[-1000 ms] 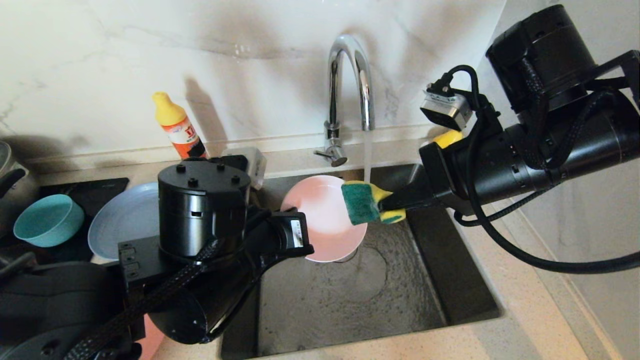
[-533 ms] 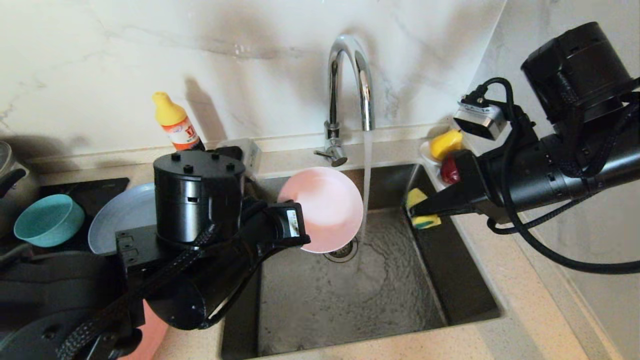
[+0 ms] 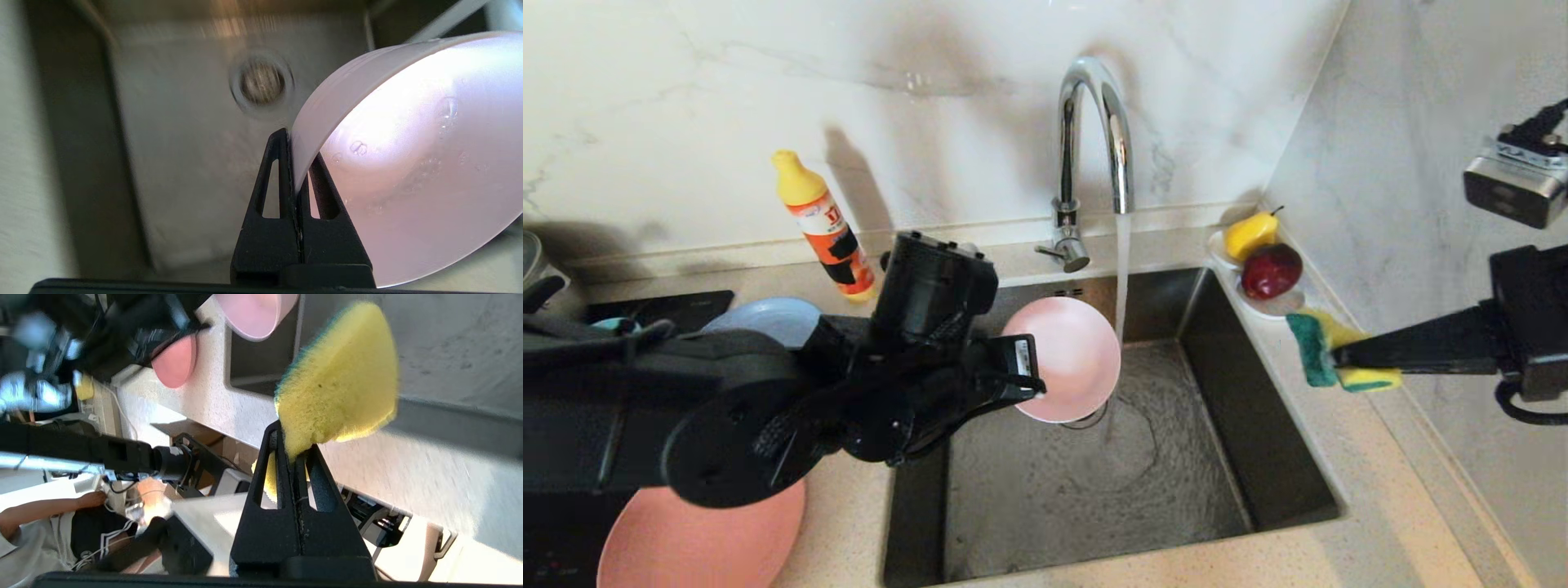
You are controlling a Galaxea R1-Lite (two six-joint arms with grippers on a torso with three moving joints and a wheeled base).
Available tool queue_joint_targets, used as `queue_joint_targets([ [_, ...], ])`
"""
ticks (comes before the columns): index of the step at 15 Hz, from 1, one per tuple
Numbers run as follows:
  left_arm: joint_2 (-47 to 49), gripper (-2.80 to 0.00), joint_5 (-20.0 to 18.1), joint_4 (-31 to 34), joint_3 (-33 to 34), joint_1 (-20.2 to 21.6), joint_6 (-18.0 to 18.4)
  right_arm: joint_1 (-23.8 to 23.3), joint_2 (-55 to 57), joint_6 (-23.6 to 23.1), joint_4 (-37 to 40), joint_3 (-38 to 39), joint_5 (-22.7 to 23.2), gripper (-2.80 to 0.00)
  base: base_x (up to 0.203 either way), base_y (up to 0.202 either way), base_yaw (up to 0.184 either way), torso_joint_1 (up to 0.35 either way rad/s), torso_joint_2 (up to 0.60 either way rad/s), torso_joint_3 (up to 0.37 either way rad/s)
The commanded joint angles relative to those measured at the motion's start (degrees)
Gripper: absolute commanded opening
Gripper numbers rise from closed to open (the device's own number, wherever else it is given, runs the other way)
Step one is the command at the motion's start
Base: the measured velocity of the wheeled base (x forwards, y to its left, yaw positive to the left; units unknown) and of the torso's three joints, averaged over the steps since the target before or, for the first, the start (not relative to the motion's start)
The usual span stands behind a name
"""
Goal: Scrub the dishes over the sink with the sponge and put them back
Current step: Rinse the bowl
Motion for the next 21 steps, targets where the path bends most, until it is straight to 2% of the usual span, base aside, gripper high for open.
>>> queue_joint_targets([
  [1,5.67,-2.8,-3.28,9.1,-7.86,1.1,-4.11,-1.88,-7.04,0.03,0.23,3.21,0.2,-2.8,0.0,0.0,0.0,0.0,0.0,0.0],
  [4,13.97,-2.8,-6.13,17.83,-19.19,2.29,-9.81,-3.01,-10.18,0.44,0.37,5.94,0.36,-2.8,0.0,0.0,0.0,0.0,0.0,0.0],
  [7,19.12,-2.8,-6.66,19.74,-27.73,3.01,-14.74,-3.32,-10.97,0.58,0.06,7.76,0.29,-2.8,0.0,0.0,0.0,0.0,0.0,0.0],
  [13,26.42,-2.8,-6.93,22.74,-39.71,3.78,-16.45,-3.89,-9.93,0.22,-0.98,9.37,0.54,-2.8,0.0,0.0,0.0,0.0,0.0,0.0],
  [16,25.79,-2.8,-10.68,25.37,-40.16,3.77,-16.84,-3.89,-9.74,0.22,-2.09,9.74,0.56,-2.8,0.0,0.0,0.0,0.0,0.0,0.0],
  [21,22.58,-2.8,-10.31,25.76,-36.55,3.75,-17.79,-3.98,-10.98,0.3,-2.08,10.98,0.55,-2.8,0.0,0.0,0.0,0.0,0.0,0.0],
])
